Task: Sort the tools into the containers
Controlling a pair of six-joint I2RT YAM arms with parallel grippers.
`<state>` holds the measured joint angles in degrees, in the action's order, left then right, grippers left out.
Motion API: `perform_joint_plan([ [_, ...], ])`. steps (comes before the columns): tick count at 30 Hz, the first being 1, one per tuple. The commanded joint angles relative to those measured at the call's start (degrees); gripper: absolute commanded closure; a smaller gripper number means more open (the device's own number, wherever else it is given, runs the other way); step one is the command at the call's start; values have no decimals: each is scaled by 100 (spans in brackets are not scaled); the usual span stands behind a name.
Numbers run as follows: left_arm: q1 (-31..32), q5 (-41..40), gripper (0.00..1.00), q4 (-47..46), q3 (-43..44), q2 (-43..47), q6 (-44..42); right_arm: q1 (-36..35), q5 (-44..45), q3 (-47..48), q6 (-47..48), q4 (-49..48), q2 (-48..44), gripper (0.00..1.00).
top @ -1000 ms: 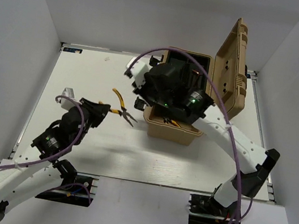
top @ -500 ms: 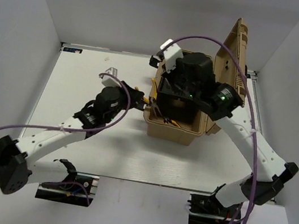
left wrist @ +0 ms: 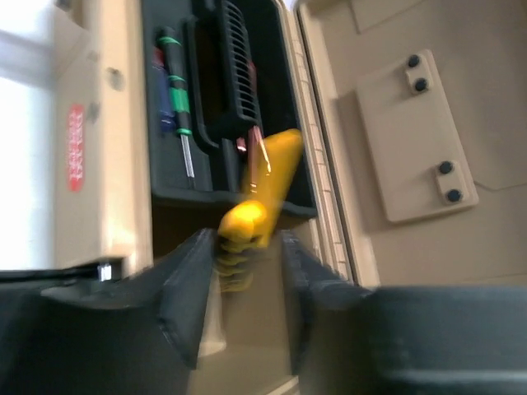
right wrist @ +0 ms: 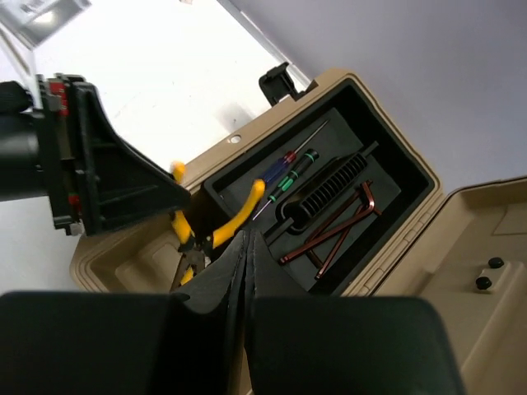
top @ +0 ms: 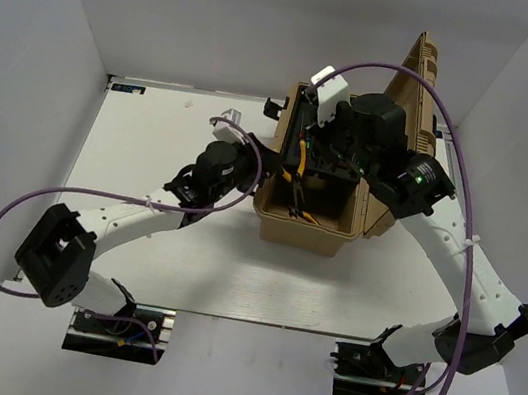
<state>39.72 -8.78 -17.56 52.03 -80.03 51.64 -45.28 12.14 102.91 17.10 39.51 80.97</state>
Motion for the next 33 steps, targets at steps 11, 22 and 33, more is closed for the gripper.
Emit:
perform_joint_plan([
  [11, 18, 755, 44, 85, 966, -23, -566, 352, -370, -87, -146, -57, -248, 100],
  [22, -53, -1011, 62, 2238, -129, 2383, -1305, 713, 1406, 1054, 30, -1116, 138, 100],
  [33, -53, -1759, 33, 3242, -888, 3529, -1305, 1898, 3963, 45, 2887, -5402, 386, 100],
])
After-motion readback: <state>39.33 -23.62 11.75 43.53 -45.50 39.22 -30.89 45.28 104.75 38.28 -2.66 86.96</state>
